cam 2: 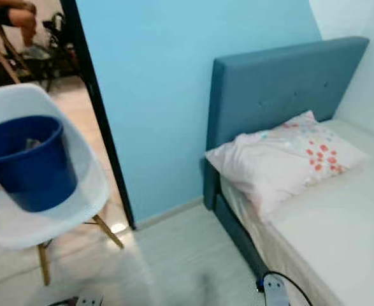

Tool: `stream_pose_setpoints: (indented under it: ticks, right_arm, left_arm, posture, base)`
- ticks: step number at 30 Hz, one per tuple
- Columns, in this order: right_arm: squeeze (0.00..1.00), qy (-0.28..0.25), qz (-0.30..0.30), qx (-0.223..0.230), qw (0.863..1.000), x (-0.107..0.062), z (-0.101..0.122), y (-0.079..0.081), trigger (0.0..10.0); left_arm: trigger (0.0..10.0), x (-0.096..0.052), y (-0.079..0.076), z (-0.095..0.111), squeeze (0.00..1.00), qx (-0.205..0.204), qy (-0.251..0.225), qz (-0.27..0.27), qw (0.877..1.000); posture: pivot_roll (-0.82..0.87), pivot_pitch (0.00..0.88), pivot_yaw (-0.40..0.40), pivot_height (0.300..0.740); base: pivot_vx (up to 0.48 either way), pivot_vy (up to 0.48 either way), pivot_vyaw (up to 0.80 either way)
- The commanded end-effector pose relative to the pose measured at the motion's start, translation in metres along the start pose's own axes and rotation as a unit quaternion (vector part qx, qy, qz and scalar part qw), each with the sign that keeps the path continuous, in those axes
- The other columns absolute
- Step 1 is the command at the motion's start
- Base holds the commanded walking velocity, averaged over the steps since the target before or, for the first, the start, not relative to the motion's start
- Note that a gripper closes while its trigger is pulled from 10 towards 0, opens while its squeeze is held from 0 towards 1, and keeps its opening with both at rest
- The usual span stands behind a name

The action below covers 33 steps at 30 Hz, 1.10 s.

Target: Clean up the room

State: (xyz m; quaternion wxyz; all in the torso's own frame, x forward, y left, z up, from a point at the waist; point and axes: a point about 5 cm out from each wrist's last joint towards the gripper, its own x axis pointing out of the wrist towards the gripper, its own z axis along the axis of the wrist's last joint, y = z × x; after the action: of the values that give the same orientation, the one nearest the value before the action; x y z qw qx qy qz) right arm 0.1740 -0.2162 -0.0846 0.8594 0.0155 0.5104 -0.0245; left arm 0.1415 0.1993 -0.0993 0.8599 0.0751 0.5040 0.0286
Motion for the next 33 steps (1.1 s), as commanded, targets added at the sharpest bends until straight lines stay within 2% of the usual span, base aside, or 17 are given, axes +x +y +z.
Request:
stream_pose_setpoints:
  ticks: [1, 7, 9, 12, 15, 22, 24, 25, 28, 33]
  right_arm:
    - [0.0, -0.004, -0.001, -0.001, 1.0, 0.0, 0.001, 0.001, 10.0]
    - [0.0, -0.021, 0.012, -0.009, 1.0, 0.002, 0.014, 0.008, 10.0]
    - [0.0, -0.022, 0.013, -0.013, 1.0, 0.002, 0.016, 0.009, 10.0]
    - [0.0, -0.023, 0.014, -0.017, 1.0, 0.002, 0.017, 0.009, 10.0]
    - [0.0, -0.023, 0.015, -0.018, 0.999, 0.002, 0.018, 0.01, 10.0]
    - [0.0, -0.026, 0.015, -0.013, 0.999, 0.002, 0.019, 0.011, 10.0]
    - [0.0, -0.029, 0.016, -0.006, 0.999, 0.002, 0.019, 0.012, 10.0]
    - [0.0, -0.029, 0.016, -0.006, 0.999, 0.002, 0.019, 0.012, 10.0]
    - [0.0, -0.03, 0.018, -0.006, 0.999, 0.002, 0.019, 0.012, 10.0]
    - [0.0, -0.031, 0.022, -0.01, 0.999, 0.002, 0.019, 0.013, 10.0]
  left_arm:
    - [10.0, 0.0, 0.0, 0.001, 0.0, 0.005, -0.002, 0.001, 1.0]
    - [10.0, 0.003, 0.005, 0.032, 0.0, 0.018, -0.063, 0.016, 0.998]
    - [10.0, 0.004, 0.005, 0.049, 0.0, 0.026, -0.089, 0.021, 0.995]
    - [10.0, 0.005, 0.002, 0.061, 0.0, 0.032, -0.106, 0.022, 0.994]
    - [10.0, 0.005, 0.0, 0.064, 0.0, 0.03, -0.11, 0.018, 0.993]
    - [10.0, 0.005, -0.005, 0.054, 0.0, 0.028, -0.091, 0.004, 0.995]
    - [10.0, 0.004, -0.002, 0.035, 0.0, 0.035, -0.063, 0.009, 0.997]
    - [10.0, 0.004, -0.002, 0.035, 0.0, 0.035, -0.063, 0.009, 0.997]
    - [10.0, 0.002, 0.001, 0.016, 0.0, 0.033, -0.033, 0.01, 0.999]
    - [10.0, 0.0, 0.005, 0.003, 0.0, 0.032, -0.013, 0.02, 0.999]
  posture:
    - [-0.06, 0.054, -0.084, 0.74]
    - [-0.05, 0.056, -0.085, 0.74]
    - [-0.05, 0.055, -0.085, 0.74]
    - [-0.06, 0.054, -0.085, 0.74]
    - [-0.06, 0.054, -0.085, 0.74]
    - [-0.06, 0.054, -0.08, 0.74]
    - [-0.07, 0.051, -0.081, 0.74]
    - [-0.07, 0.051, -0.081, 0.74]
    - [-0.07, 0.042, -0.089, 0.74]
    - [-0.07, 0.04, -0.092, 0.74]
  base:
    - [0.0, 0.0, -0.75]
    - [0.0, 0.0, -0.75]
    - [0.0, 0.0, -0.75]
    - [0.0, 0.0, -0.75]
    - [0.0, 0.0, -0.75]
    - [0.0, 0.0, -0.75]
    - [0.0, 0.0, -0.75]
    - [0.0, 0.0, -0.75]
    - [0.0, 0.0, -0.75]
    - [0.0, 0.0, -0.75]
